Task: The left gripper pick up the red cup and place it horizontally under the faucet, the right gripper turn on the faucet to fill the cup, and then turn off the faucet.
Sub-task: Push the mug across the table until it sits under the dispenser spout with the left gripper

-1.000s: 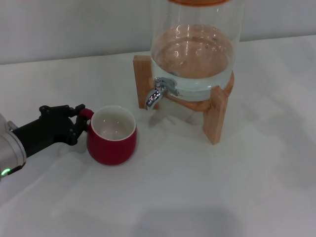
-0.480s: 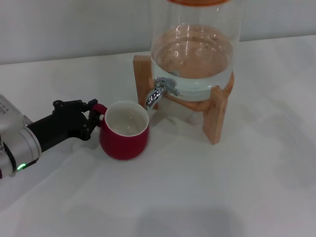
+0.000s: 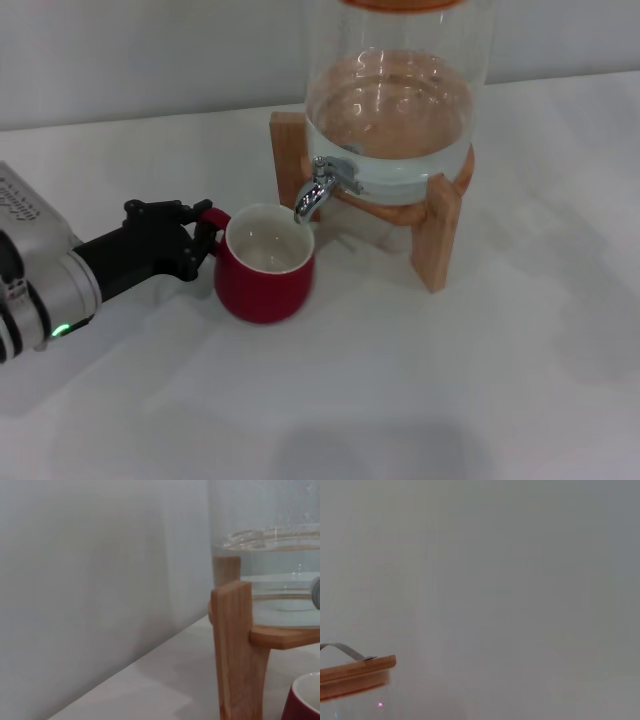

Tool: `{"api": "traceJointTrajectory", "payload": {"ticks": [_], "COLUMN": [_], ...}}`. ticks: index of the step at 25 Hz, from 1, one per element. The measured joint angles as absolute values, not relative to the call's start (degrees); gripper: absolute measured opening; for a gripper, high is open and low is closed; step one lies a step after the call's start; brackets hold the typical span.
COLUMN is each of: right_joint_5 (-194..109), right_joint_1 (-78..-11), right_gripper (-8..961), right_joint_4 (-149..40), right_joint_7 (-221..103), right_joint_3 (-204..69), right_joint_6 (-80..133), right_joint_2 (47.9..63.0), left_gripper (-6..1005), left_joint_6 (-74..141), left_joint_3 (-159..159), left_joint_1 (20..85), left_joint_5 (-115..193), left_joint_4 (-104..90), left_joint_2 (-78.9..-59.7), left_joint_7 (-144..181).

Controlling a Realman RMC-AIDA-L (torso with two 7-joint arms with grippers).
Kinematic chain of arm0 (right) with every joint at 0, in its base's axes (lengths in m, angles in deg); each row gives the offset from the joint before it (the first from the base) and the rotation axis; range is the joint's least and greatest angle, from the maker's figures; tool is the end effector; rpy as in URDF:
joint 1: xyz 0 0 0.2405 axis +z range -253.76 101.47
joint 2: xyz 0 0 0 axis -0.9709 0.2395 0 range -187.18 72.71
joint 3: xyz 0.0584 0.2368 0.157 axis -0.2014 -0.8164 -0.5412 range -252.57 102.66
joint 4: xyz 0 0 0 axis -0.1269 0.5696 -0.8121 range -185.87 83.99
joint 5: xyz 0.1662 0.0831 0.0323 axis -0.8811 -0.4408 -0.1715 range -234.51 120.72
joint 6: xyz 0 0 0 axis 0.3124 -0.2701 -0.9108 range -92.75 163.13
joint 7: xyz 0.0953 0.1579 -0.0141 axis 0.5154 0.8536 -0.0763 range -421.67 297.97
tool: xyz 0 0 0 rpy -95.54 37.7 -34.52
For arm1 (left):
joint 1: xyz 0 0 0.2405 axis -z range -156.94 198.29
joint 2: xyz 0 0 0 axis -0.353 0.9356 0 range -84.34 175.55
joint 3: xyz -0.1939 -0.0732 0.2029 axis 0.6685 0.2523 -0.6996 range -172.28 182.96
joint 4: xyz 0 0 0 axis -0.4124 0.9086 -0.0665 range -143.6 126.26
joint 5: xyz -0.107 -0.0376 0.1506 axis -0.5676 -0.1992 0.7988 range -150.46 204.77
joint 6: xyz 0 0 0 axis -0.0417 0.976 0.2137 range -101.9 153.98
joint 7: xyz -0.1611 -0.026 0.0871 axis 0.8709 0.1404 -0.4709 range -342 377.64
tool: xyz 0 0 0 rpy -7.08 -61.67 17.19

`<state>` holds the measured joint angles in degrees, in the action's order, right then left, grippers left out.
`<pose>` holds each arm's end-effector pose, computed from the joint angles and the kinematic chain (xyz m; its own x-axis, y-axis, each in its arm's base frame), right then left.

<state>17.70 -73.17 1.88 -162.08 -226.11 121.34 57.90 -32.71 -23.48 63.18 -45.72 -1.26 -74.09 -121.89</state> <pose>0.3581 0.2664 0.1551 0.5697 0.0389 -0.8209 -0.7567 -0.3648 -0.5425 -0.2543 0.4063 -0.1165 0.8946 0.1260 0.4287 0.3512 -0.7913 -0.5005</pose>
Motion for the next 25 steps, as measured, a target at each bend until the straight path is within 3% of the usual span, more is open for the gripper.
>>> {"api": "traceJointTrajectory", "payload": {"ticks": [25], "right_joint_5": [16.96], "right_joint_1": [-73.07], "right_gripper": [721], "right_joint_4": [1.6], "right_joint_7": [-162.11], "right_joint_3": [-226.12], "right_joint_6": [121.32], "right_joint_2": [57.9], "left_gripper": [157], "left_joint_6": [-31.93], "left_joint_3": [-27.95], "left_joint_1": [65.63], "left_joint_5": [-45.28], "left_joint_4": [-2.18], "left_joint_2": [-74.01], "left_joint_7": [-116.8]}}
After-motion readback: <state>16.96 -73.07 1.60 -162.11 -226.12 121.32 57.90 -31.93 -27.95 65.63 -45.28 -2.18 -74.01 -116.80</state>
